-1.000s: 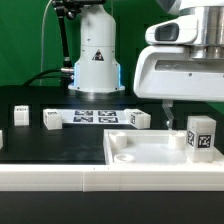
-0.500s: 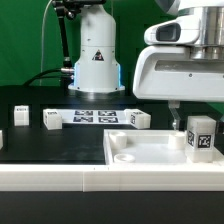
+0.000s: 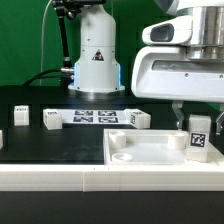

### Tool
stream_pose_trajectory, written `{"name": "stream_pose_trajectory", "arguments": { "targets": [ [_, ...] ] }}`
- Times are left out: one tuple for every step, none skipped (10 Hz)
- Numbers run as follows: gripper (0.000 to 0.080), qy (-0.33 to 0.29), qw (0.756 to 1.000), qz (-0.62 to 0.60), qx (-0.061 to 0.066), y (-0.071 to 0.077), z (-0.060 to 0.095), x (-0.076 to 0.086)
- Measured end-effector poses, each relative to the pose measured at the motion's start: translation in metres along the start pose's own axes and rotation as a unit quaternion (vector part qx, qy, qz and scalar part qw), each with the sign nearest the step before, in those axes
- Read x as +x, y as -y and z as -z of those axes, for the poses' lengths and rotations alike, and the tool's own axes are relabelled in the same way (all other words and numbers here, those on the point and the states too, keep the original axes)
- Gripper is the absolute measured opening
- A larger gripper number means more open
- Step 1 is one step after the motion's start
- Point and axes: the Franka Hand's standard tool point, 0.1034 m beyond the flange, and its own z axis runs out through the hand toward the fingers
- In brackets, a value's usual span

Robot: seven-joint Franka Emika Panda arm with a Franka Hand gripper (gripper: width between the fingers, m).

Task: Assemble one leg

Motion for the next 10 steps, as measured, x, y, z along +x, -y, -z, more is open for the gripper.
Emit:
{"name": "stream_pose_trajectory", "arguments": {
  "targets": [
    [0.0290,0.000,0.999,-0.046,-0.001,0.0004,-0.0002,-0.0010],
    [0.0290,0.000,0.994,-0.111,-0.002,-0.0010,-0.0004,-0.0009],
    [0.0290,0.000,0.986,-0.164,-0.004,-0.0020,-0.0006,-0.0011],
    [0.0290,0.000,0.974,-0.226,-0.006,-0.0033,-0.0007,-0.0014],
    [0.0291,-0.002,0.962,-0.275,-0.007,-0.0042,-0.0008,-0.0017],
    [0.0291,-0.001,0.947,-0.320,-0.009,-0.0053,-0.0009,-0.0020],
    [0.0291,-0.001,0.929,-0.369,-0.010,-0.0064,-0.0011,-0.0021],
    [0.0291,-0.001,0.913,-0.409,-0.011,-0.0072,-0.0012,-0.0023],
    [0.0291,0.001,0.885,-0.465,-0.014,-0.0084,-0.0011,-0.0031],
    [0.0291,0.003,0.858,-0.513,-0.016,-0.0085,-0.0012,-0.0043]
  ]
}}
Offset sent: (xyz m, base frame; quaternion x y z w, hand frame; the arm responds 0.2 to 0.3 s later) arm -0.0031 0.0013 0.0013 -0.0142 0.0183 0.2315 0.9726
